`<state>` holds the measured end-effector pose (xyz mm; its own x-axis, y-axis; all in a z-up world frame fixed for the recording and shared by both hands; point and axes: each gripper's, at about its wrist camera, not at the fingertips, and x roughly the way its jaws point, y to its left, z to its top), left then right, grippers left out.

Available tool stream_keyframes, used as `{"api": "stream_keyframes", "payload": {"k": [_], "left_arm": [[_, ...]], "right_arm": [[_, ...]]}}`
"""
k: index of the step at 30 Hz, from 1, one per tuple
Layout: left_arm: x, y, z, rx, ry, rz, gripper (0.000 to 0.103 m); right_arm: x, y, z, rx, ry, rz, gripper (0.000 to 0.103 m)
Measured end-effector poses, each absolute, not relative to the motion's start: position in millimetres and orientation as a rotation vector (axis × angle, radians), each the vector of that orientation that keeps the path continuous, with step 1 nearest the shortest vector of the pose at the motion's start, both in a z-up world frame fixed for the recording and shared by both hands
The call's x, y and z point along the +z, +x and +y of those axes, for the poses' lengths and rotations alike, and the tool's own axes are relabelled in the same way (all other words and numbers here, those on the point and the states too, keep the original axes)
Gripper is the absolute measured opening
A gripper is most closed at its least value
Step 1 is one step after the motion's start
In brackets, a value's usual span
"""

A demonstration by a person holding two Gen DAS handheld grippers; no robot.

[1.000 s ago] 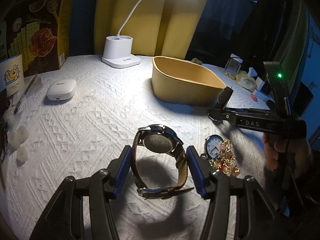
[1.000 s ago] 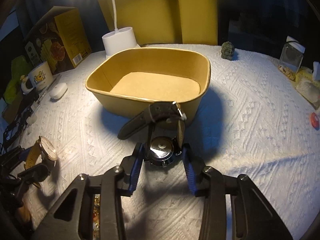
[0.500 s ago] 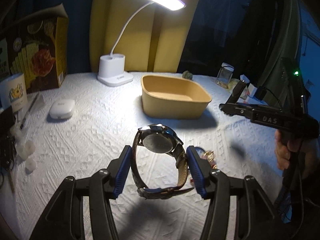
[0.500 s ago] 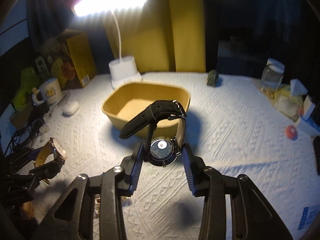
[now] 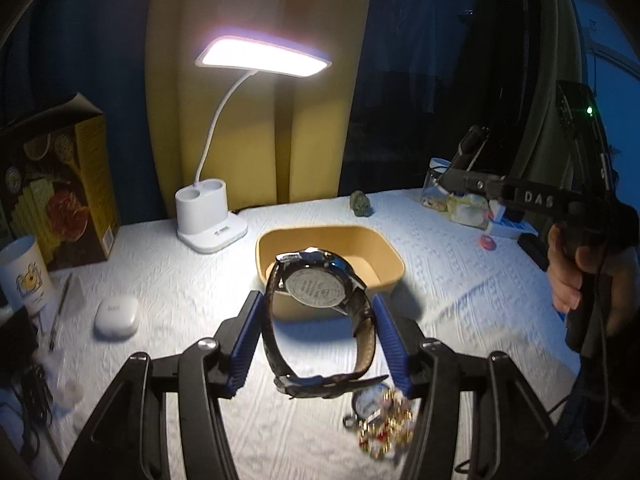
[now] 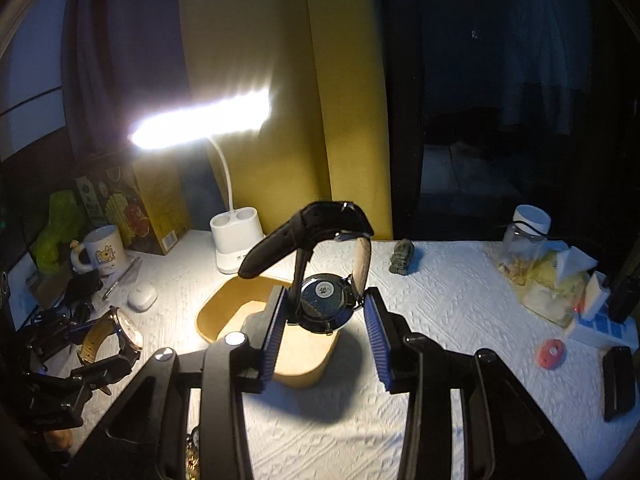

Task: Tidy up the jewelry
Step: 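Lower both watches into the tan box and open both tools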

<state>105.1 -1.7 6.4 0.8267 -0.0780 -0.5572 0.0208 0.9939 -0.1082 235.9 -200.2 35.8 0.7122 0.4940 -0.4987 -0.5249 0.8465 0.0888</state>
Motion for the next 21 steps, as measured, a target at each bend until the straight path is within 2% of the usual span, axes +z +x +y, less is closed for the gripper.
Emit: {"api": "stream_keyframes", "payload": {"k": [18,19,21], "left_arm": [[-25.2,212.1,10.3,-0.044,-0.111,0.712,0.056],[-26.5,213.3,10.3,-0.043,-0.11,0.715,0.057],[-30.7,218.9,12.2,-0.033,-0.117,0.735,0.057]], "right_arm": [[-35.4,309.7,-160.9,0.686,-0.03,0.737,0.038],[-36.9,311.7,-161.7,0.677,-0.028,0.742,0.04],[-38.9,314.1,-163.5,0.66,-0.017,0.75,0.052]]}}
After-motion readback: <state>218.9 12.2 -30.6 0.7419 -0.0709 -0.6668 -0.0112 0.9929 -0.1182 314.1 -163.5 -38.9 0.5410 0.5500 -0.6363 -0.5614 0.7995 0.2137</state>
